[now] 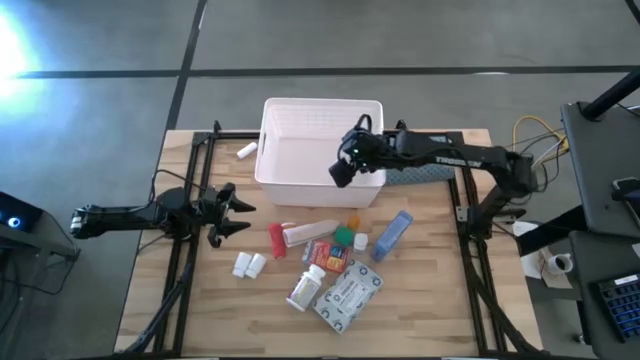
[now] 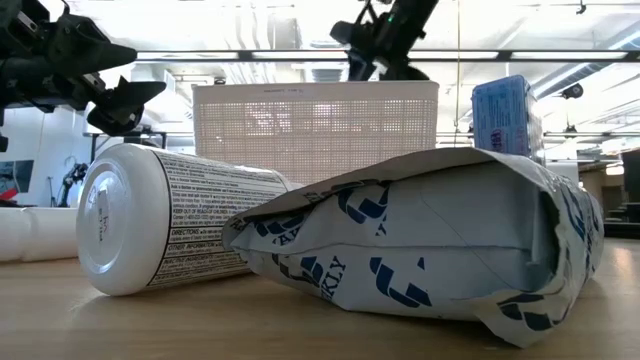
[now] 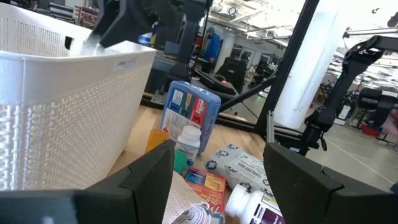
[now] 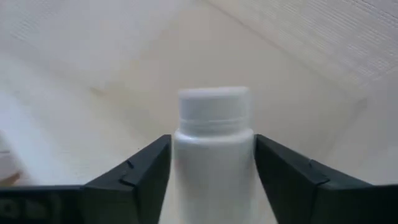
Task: Pick & place medical supplies in basket/bin
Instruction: Put the right white medicine bottle into the white bin, then put the left white medicine bottle into the white bin
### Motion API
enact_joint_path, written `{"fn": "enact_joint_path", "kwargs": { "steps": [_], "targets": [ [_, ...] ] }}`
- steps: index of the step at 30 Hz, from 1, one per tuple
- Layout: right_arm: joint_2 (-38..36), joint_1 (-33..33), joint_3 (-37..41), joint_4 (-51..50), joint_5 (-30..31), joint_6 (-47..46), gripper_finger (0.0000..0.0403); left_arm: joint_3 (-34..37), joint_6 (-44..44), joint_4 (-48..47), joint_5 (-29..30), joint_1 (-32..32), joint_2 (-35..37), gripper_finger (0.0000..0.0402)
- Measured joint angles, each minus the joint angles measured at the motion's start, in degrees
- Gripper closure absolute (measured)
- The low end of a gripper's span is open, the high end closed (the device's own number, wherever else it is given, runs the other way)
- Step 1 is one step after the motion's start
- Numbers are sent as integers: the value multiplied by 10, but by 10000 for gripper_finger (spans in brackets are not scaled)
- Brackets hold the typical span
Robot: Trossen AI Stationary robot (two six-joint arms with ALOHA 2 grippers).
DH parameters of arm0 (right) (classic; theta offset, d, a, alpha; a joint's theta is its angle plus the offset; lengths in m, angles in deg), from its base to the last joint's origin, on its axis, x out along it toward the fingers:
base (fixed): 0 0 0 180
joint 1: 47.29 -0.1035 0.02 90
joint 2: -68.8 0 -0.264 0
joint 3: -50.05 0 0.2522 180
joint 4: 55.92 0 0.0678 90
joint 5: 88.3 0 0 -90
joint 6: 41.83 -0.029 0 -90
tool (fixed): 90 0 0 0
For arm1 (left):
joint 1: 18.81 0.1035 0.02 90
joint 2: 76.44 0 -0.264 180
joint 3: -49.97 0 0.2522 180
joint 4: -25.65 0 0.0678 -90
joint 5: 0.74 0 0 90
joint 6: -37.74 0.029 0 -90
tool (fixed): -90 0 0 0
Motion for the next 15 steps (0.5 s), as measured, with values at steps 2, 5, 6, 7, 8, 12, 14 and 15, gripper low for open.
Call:
{"fn": "enact_joint_path", "kwargs": {
  "steps": [2, 5, 6, 7, 8, 12, 14, 15],
  "targets": [
    [6, -1, -8, 0, 1, 11, 153, 0, 0, 0, 0, 0, 0, 173],
    [6, -4, -23, 2, 21, 20, 122, 0, 0, 0, 0, 0, 0, 173],
    [4, -5, -26, 2, 35, 26, 112, 0, 0, 0, 0, 0, 0, 173],
    [2, -8, -29, 4, 51, 33, 104, 0, 0, 0, 0, 0, 0, 173],
    [-2, -10, -34, 4, 67, 44, 96, 0, 0, 0, 0, 0, 0, 173],
    [-28, -26, -42, 7, 90, 98, 74, 0, 0, 0, 0, 0, 0, 173],
    [-44, -38, -42, 8, 91, 133, 67, 0, 0, 0, 0, 0, 0, 173],
    [-51, -47, -42, 8, 94, 146, 64, 0, 0, 0, 0, 0, 0, 173]
  ]
}}
